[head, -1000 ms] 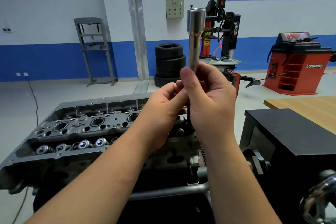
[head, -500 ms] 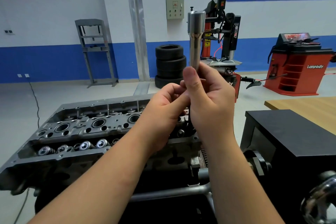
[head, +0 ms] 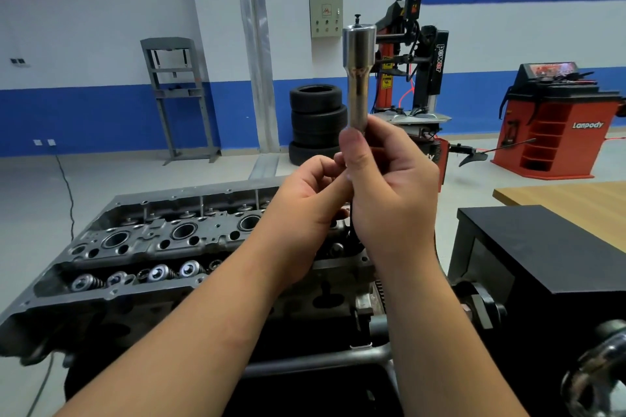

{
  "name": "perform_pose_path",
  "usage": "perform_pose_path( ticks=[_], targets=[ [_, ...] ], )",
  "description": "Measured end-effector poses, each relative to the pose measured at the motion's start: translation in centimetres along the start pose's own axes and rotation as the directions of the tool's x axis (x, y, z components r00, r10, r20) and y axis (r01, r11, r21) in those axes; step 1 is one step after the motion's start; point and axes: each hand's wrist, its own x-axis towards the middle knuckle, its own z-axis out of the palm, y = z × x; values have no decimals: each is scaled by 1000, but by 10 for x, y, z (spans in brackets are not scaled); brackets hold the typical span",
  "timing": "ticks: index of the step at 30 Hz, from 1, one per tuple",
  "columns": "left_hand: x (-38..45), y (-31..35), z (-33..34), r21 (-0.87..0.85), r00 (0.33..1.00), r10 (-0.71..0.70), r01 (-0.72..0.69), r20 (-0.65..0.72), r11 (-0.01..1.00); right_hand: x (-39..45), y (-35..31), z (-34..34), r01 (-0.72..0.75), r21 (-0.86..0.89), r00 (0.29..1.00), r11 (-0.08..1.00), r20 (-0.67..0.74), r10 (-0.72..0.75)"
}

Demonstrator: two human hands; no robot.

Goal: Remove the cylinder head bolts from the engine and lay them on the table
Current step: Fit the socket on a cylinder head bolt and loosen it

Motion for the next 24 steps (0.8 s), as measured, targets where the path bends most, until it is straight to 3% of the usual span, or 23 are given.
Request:
perform_pose_path(
  ticks=[3,7,16,21,24],
  targets=[
    [1,0,2,3,1000,3,-3,16,1000,1,3,-1,-4,61,999,998,-40,7],
    [0,1,3,-1,996,-23,23,85,1000,5,3,-6,-109,195,994,975,31,105],
    [1,2,1,11,1000,-10,10,22,1000,0,2,1,-20,142,1000,990,-15,22],
    [2,-1,1,-16,999,-15,16,51,1000,3,1,-2,-111,214,994,971,28,107],
    [2,-2,0,-1,999,5,-5,54,1000,3,-4,-1,-89,208,996,974,42,82]
  ],
)
